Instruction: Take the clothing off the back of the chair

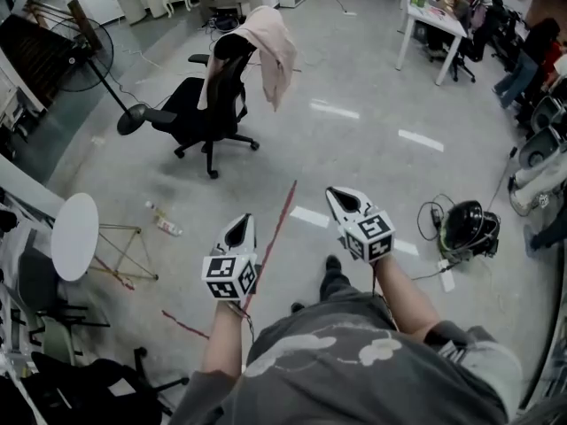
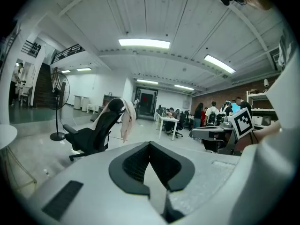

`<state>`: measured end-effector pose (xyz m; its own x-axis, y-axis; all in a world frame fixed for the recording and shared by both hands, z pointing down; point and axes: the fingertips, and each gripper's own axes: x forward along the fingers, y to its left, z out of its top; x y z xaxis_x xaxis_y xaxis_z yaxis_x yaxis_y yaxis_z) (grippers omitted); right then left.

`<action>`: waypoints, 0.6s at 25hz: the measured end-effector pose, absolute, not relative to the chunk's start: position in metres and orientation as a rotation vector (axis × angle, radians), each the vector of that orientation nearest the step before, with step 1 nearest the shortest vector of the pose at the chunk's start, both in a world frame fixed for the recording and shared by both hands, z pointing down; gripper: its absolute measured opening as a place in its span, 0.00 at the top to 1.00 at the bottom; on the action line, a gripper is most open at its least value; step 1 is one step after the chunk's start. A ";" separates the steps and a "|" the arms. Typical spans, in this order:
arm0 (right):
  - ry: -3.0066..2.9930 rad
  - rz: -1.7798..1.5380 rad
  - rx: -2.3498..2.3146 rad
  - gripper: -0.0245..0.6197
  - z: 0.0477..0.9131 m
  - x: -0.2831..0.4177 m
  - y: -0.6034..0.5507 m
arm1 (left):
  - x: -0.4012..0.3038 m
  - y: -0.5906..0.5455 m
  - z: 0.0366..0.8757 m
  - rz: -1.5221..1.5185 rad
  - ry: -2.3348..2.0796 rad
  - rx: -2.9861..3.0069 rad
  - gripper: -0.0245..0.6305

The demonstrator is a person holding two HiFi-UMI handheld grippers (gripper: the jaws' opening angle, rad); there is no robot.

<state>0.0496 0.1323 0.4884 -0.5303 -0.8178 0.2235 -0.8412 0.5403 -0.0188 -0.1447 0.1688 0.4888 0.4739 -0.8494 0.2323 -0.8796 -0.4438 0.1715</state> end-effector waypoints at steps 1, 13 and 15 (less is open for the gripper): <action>-2.585 0.198 1.416 0.98 0.492 0.049 0.134 | -0.146 0.171 0.492 0.165 -1.475 2.450 0.96; -2.570 0.307 1.586 0.98 0.503 0.083 0.107 | -0.146 0.151 0.504 0.178 -1.434 2.417 0.96; -2.579 0.334 1.568 0.97 0.509 0.081 0.088 | -0.144 0.136 0.506 0.191 -1.448 2.406 0.96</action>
<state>0.0811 0.0877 0.5088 -0.4630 -0.8630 0.2023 -0.8860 0.4444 -0.1322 -0.1440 0.1361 0.5056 0.4758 -0.8343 0.2785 -0.8780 -0.4318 0.2067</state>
